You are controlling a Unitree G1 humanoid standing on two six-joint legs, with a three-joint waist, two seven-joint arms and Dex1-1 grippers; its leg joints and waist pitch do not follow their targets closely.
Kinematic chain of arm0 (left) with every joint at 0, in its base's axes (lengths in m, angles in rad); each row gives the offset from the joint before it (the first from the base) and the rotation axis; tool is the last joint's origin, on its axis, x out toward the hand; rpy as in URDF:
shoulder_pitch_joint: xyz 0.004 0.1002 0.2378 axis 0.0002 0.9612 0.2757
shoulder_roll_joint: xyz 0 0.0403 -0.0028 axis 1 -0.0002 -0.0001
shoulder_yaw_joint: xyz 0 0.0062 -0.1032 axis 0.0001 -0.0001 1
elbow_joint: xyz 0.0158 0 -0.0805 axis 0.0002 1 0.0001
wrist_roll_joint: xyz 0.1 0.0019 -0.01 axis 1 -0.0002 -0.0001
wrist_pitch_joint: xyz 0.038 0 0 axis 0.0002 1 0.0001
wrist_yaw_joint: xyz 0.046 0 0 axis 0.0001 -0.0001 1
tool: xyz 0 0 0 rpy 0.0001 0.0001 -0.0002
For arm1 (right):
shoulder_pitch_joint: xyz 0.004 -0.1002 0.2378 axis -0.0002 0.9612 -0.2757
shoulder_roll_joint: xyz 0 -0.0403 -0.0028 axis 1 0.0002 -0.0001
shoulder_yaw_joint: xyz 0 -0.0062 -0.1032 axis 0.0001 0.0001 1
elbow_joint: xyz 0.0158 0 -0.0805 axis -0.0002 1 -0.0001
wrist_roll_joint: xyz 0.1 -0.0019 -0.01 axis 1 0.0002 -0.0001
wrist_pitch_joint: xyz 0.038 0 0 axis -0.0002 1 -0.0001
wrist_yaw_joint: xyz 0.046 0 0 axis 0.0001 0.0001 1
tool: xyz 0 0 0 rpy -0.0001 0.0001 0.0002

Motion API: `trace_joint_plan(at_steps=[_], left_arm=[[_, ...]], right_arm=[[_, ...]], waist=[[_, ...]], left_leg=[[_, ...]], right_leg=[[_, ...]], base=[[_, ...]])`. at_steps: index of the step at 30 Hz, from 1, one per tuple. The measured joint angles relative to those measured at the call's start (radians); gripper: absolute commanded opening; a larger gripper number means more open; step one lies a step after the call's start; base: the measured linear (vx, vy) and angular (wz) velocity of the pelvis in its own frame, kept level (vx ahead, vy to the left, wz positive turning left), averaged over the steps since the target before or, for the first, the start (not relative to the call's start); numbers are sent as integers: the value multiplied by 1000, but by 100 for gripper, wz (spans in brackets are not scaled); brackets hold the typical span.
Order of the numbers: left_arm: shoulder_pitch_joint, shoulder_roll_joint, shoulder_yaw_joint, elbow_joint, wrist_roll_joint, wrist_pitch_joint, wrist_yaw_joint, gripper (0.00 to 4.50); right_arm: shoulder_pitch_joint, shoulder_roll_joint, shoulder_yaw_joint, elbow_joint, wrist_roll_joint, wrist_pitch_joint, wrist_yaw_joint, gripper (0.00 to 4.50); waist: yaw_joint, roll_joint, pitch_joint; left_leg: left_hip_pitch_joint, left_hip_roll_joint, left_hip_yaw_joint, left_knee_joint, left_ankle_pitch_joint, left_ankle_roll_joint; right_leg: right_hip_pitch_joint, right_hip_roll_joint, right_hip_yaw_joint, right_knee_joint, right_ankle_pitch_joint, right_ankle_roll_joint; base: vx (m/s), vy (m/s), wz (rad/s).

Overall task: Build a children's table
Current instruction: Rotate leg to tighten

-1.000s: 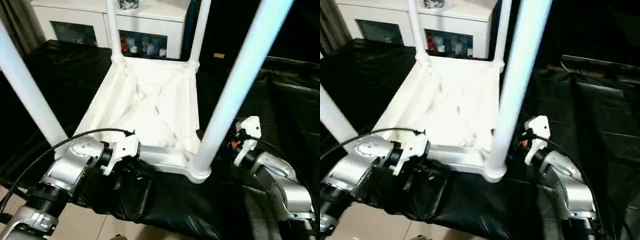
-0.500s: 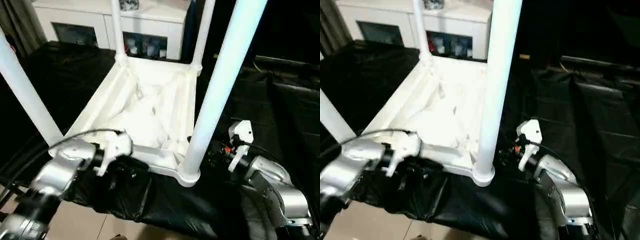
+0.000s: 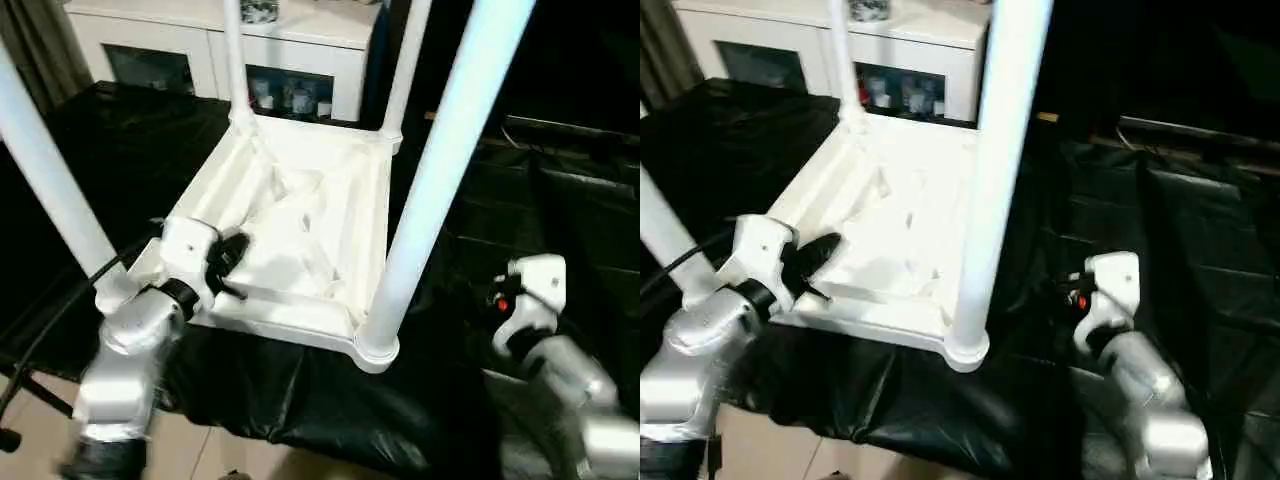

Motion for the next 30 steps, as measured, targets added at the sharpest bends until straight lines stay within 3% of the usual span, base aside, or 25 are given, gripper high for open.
trace_joint_plan(at_steps=[4, 5, 6, 7, 8, 9, 10, 11, 12, 13, 14, 15, 16, 18, 21, 25, 30], left_arm=[[37, -41, -43, -3, 12, -34, 15, 86], [45, -41, -46, -5, 22, -37, 27, 86], [62, -39, -47, -13, 37, -48, 49, 86], [82, -37, -47, -16, 52, -58, 70, 86], [88, -38, -51, -14, 61, -74, 81, 86], [92, -40, -53, -15, 71, -94, 94, 86], [97, -36, -54, -17, 84, -107, 108, 86], [107, -28, -55, -27, 98, -121, 121, 86], [126, -12, -51, -42, 113, -137, 135, 86], [145, -8, -47, -53, 121, -142, 141, 86], [171, -2, -35, -65, 125, -141, 148, 86], [191, -5, -30, -72, 128, -139, 158, 86], [201, -13, -31, -78, 129, -140, 163, 86], [221, -28, -32, -111, 127, -145, 171, 86], [248, -42, -34, -158, 125, -144, 182, 86], [355, -57, -51, -200, 68, -189, 172, 120], [391, -76, -18, -225, 50, -216, 194, 164]], right_arm=[[7, 23, 26, 16, -26, -13, -52, 362], [15, 26, 22, 10, -29, -14, -63, 362], [31, 37, 15, -5, -28, -13, -69, 362], [51, 47, 9, -16, -24, -10, -73, 362], [63, 49, 4, -16, -24, -9, -75, 362], [74, 49, -1, -14, -24, -9, -77, 362], [75, 49, -1, -15, -24, -9, -78, 362], [75, 48, 0, -16, -24, -13, -79, 362], [81, 57, 5, -18, -25, -16, -84, 362], [87, 62, 20, -20, -23, -16, -84, 362], [92, 67, 33, -21, -19, -17, -84, 362], [101, 67, 30, -21, -15, -19, -85, 362], [105, 65, 21, -21, -11, -20, -85, 362], [98, 60, 3, -22, -8, -32, -81, 362], [97, 19, -34, -18, 0, -40, -62, 362], [96, -48, -96, 18, 48, -57, 17, 395], [119, -126, -71, 5, 134, -63, 215, 443]], waist=[[2, 0, 0], [6, -1, -2], [15, -6, -5], [33, -5, -4], [52, -2, -3], [73, -4, -1], [81, 0, -1], [82, 13, -6], [74, 17, -9], [63, 13, -10], [52, 11, -10], [34, 14, -11], [23, 11, -13], [0, 8, -15], [-2, -5, -18], [10, -11, -5], [17, -10, -1]], left_leg=[[-4, -2, 1, 0, -1, 1], [3, -1, 7, 1, -1, 2], [7, 1, 25, 3, -5, 6], [5, -4, 30, 20, -19, 23], [5, -11, 26, 44, -38, 46], [2, -35, 5, 88, -69, 60], [1, -55, -15, 107, -81, 66], [8, -66, -31, 98, -108, 47], [18, -76, -13, 99, -113, 55], [16, -76, 2, 97, -115, 69], [11, -76, 12, 98, -117, 74], [4, -80, 6, 101, -114, 77], [1, -80, 6, 100, -111, 78], [-9, -79, 3, 94, -99, 89], [-22, -78, 7, 93, -88, 101], [-4, -80, 9, 66, -75, 82], [3, -78, 7, 55, -73, 79]], right_leg=[[-2, -1, 0, -1, 0, 0], [-6, 2, 8, -1, 0, 1], [-13, 12, 37, 3, 0, 3], [-14, 24, 77, 5, 2, 7], [-13, 37, 112, 5, 3, 15], [-12, 45, 155, 3, 7, 28], [-7, 58, 193, -4, 12, 41], [-6, 79, 226, -12, 16, 48], [-11, 84, 249, -20, 12, 52], [-22, 69, 217, -3, -11, 25], [-32, 54, 159, 25, -34, -12], [-19, 45, 97, 28, -35, -28], [-3, 50, 70, 29, -26, -41], [10, 49, 26, 36, -39, -38], [11, 38, 18, 27, -42, -12], [19, 34, 14, 25, -45, -9], [24, 34, 8, 15, -40, -15]], base=[[0, 0, 0], [0, 0, 0], [8, 22, -18], [7, 59, -36], [-1, 149, -64], [-4, 133, -45], [-34, 201, -56], [-92, 199, -53], [-92, 199, -53], [-94, 195, -37], [-52, 180, -14], [-52, 180, -14], [-23, 113, 4], [-18, 62, 6], [0, 0, 0], [-63, -53, -1], [-9, -11, 0]])
